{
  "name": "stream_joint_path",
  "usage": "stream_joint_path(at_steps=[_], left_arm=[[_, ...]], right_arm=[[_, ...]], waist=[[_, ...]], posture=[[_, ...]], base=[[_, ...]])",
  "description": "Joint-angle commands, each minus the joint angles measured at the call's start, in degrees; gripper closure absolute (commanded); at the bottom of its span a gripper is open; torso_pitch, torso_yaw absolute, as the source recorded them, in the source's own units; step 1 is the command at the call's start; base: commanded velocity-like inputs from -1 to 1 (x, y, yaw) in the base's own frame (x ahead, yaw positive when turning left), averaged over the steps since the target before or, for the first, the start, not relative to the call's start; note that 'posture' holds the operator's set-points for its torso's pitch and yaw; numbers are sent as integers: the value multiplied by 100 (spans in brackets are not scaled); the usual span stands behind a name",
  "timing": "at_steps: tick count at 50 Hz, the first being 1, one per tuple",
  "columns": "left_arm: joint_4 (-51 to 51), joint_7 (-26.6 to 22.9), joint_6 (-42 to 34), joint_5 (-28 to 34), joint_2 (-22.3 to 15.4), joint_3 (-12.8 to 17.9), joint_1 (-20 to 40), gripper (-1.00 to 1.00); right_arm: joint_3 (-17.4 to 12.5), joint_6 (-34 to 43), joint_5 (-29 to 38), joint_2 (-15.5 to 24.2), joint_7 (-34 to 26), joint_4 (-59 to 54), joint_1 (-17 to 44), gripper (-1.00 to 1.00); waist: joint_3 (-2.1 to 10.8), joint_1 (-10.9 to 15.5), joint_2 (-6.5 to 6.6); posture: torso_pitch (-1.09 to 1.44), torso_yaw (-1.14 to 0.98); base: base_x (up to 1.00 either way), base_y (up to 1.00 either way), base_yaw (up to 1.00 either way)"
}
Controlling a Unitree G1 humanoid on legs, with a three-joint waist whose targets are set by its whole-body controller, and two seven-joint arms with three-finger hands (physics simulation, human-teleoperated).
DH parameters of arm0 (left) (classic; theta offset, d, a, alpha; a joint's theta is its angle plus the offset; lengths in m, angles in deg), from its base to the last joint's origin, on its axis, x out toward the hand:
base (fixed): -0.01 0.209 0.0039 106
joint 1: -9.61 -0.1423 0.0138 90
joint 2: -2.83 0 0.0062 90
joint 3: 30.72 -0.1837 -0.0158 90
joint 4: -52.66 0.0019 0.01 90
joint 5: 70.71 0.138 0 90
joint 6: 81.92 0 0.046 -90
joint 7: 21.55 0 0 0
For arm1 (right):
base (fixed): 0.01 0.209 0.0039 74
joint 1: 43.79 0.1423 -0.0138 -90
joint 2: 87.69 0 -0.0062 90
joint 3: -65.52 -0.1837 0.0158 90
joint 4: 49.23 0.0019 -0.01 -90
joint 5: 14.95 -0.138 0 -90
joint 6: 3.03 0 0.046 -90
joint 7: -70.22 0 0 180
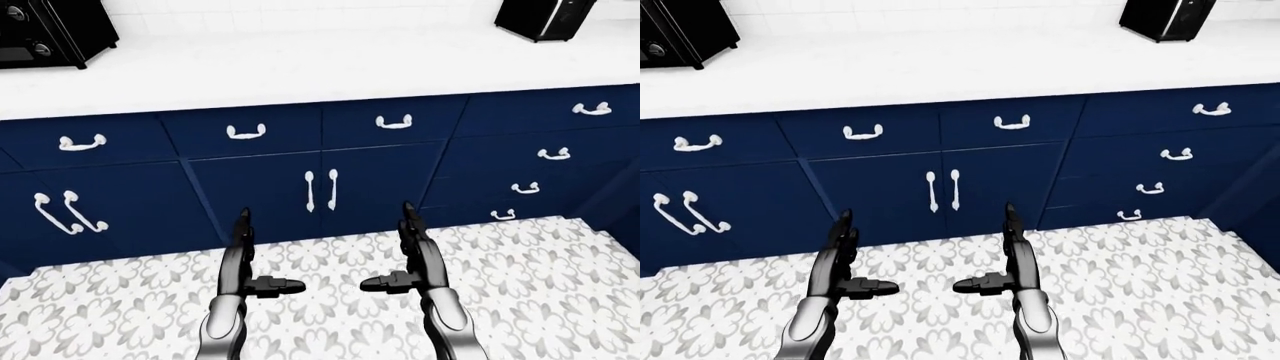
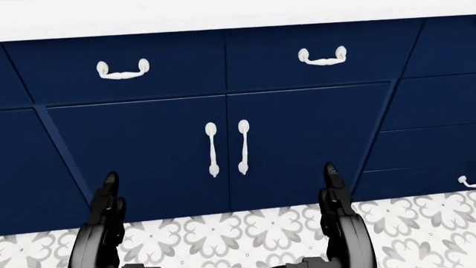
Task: Navigate to the toaster.
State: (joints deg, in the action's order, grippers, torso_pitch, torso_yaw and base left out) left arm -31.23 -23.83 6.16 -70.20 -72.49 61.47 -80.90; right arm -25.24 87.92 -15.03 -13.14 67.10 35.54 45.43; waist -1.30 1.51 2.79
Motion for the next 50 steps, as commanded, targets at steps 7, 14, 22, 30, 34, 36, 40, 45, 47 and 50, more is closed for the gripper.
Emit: stream_joint_path(at_steps=[7, 14, 22, 30, 34, 36, 40, 45, 47, 50], left_arm=[[-192, -36, 268, -12, 19, -58, 170, -100], [-221, -31, 246, -8, 22, -62, 158, -100], [-216, -15, 236, -4, 25, -59, 160, -100], [-175, -19, 267, -8, 21, -56, 174, -100], [-243, -24, 228, -8, 22, -65, 148, -100], [-250, -28, 225, -6, 21, -67, 143, -100], [-252, -30, 222, 2, 22, -69, 140, -100], [-254, -32, 215, 8, 24, -72, 146, -100], [-238, -35, 233, 5, 23, -69, 145, -100], [-235, -35, 235, 4, 22, -65, 145, -100]], right_arm=[[-77, -228, -16, 44, 23, 285, 121, -100], [-80, -214, -12, 42, 32, 276, 132, -100], [-88, -217, -11, 45, 39, 243, 139, -100], [-77, -185, -4, 42, 44, 301, 118, -100], [-76, -210, 0, 44, 39, 287, 115, -100], [-80, -225, -3, 46, 35, 269, 119, -100], [-81, -229, -7, 47, 26, 275, 118, -100], [-80, -207, -5, 45, 29, 298, 120, -100], [-72, -197, 4, 41, 33, 315, 113, -100], [-66, -170, 8, 37, 39, 350, 101, -100]], waist=[[174, -94, -905], [11, -108, -338], [67, -45, 314], [34, -18, -98], [135, -50, -729], [65, -109, -604], [34, -98, -401], [-43, -66, -131], [-40, -61, 18], [-20, 27, 10]], posture=[[0, 0], [0, 0], [0, 0], [0, 0], [0, 0], [0, 0], [0, 0], [0, 0], [0, 0], [0, 0]], base=[[0, -36, 0], [0, -36, 0], [0, -36, 0], [0, -37, 0], [0, -36, 0], [0, -36, 0], [0, -36, 0], [0, -36, 0], [0, -36, 0], [0, -36, 0]])
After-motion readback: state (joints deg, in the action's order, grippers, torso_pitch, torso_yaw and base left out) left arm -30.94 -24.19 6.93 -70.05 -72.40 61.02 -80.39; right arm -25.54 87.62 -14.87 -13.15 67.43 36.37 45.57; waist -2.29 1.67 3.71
